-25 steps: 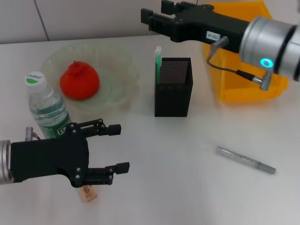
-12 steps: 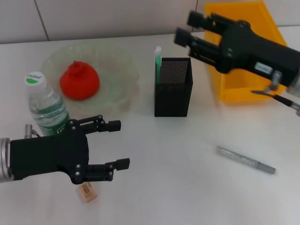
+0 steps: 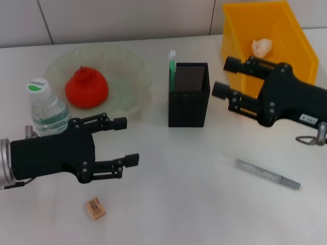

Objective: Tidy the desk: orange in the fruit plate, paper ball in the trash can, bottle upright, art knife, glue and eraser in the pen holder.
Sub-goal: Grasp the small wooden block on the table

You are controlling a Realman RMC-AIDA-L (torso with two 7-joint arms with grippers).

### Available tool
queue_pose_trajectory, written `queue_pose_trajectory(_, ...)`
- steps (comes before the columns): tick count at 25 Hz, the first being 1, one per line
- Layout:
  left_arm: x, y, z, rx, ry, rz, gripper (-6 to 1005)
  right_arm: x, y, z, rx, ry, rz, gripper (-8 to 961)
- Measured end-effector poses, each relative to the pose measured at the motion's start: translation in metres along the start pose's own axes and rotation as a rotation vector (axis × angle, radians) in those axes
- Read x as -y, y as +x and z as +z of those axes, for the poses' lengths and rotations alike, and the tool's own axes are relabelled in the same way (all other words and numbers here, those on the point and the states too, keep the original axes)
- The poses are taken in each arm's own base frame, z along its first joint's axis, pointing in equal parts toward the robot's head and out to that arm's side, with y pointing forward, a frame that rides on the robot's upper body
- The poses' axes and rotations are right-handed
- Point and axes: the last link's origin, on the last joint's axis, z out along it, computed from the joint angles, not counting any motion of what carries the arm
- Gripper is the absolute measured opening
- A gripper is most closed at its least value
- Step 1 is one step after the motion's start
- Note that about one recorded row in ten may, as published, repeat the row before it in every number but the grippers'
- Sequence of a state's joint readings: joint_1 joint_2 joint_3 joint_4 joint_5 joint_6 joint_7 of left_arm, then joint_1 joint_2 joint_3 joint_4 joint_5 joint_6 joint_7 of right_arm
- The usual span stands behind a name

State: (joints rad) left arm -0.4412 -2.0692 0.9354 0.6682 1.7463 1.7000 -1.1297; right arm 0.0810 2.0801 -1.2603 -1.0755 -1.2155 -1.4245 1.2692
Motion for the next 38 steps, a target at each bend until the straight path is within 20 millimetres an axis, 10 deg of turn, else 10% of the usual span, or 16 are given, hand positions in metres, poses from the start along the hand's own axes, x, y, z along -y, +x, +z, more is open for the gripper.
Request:
queue_pose_trajectory(23,-0.018,0.041,-0.025,0.337,0.029,0.047,749,0.004,0.018,0.001,-0.057,0.005,0.007,594)
queue_pose_trajectory(38,-0.021,0.046,0.016,0.759,0.051,0.037,747,0.006,0.023,0.007,-0.060,-0.007,0.032,594)
